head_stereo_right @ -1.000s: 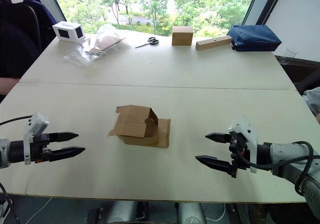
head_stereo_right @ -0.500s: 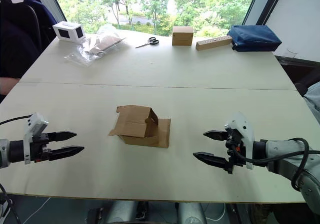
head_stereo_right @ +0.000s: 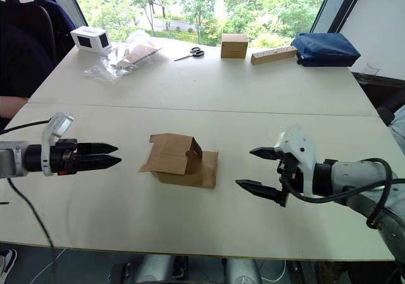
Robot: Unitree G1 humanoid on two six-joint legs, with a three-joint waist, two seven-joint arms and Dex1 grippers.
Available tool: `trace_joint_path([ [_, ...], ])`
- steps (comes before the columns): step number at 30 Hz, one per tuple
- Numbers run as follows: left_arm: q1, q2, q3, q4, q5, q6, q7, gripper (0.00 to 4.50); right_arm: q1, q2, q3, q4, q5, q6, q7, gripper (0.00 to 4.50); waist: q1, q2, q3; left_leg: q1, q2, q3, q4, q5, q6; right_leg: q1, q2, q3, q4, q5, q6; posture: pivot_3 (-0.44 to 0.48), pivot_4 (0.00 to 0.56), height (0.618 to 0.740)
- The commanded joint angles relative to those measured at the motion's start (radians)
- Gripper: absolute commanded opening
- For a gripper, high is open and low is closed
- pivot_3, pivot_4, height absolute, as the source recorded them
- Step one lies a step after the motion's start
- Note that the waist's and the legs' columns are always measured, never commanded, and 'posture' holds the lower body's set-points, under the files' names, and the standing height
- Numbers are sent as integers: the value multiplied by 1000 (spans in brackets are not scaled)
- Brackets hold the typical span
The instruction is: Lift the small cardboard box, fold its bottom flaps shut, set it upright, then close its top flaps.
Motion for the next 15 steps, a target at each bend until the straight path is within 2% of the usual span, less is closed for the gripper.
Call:
trace_joint_path([
  [1,-85,-53,-57,93,-7,64,20,4500,-2,6,19,-68,-14,-23,-28,4477,2,-1,0,0,0,0,1,0,0,0,1,0,0,0,0,0,150,740],
  [11,-299,-226,-185,370,31,132,-5,4500,32,37,27,-166,12,-9,-117,4477,4,-3,-1,0,0,-1,1,1,-1,1,4,1,0,0,0,0,150,740],
  [15,-353,-251,-242,434,48,178,-29,4500,57,39,7,-184,28,-11,-138,4477,2,-3,-1,0,0,-1,2,1,-1,2,4,1,0,0,0,0,150,740],
])
